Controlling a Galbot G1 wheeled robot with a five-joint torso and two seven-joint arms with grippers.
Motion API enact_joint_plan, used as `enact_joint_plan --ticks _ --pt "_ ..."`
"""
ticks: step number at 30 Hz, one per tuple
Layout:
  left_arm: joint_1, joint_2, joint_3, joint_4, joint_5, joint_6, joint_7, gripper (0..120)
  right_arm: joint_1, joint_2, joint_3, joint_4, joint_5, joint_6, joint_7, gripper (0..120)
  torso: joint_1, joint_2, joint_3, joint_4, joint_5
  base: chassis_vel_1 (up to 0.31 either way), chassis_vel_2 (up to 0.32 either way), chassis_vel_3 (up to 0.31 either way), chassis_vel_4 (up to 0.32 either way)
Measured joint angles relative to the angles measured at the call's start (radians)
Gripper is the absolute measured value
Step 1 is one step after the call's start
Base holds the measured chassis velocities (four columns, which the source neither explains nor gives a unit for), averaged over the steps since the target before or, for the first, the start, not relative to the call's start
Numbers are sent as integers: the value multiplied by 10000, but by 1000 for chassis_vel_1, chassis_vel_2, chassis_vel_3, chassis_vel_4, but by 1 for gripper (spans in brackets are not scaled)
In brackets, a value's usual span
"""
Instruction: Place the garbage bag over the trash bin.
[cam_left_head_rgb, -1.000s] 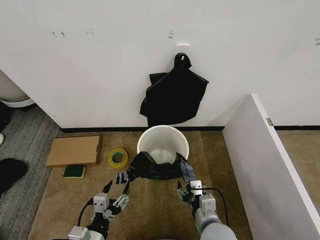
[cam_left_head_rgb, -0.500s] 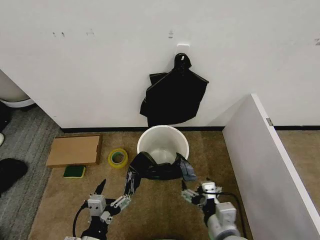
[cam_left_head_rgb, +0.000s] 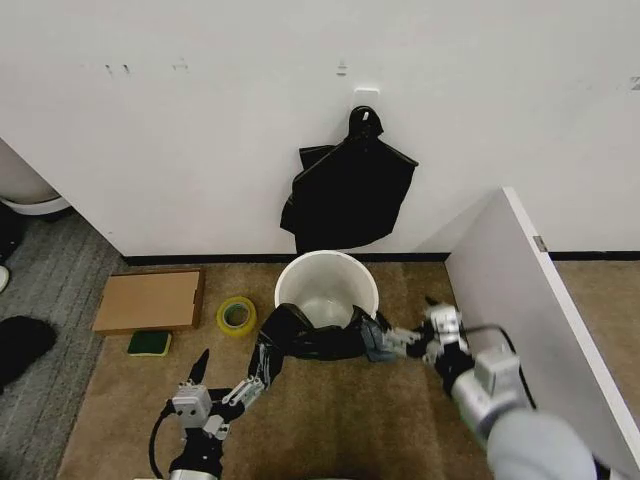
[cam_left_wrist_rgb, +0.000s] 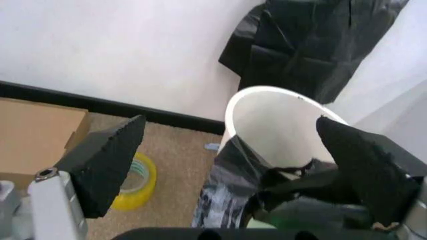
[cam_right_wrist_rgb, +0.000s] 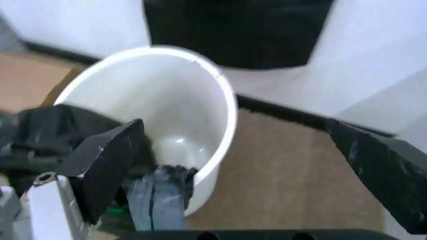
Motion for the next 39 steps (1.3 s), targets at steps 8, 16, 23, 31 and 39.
enact_joint_plan --ticks 8,16,23,31,39 --pt "154 -329 -20 256 214 -264 118 100 2985 -22 -1203 -1533 1695 -1279 -1513 100 0 0 0 10 -2 0 0 0 0" --pt "193 -539 -26 337 379 -377 246 100 6570 597 -4110 -3883 1527 -1465 -3104 100 0 -1 0 4 -4 0 0 0 0" --pt "362 -704 -61 347 515 -453 311 100 9226 1777 -6408 -5676 -111 -1297 -4279 100 0 -1 1 11 -7 0 0 0 0" --pt "447 -862 -1 366 690 -543 363 100 10038 2451 -7351 -7421 -676 -815 -4805 100 -1 -1 0 6 -7 0 0 0 0" --pt "356 -1118 68 473 722 -525 388 100 10170 2625 -7390 -8254 -769 -217 -5455 100 -1 -1 -1 6 -6 0 0 0 0"
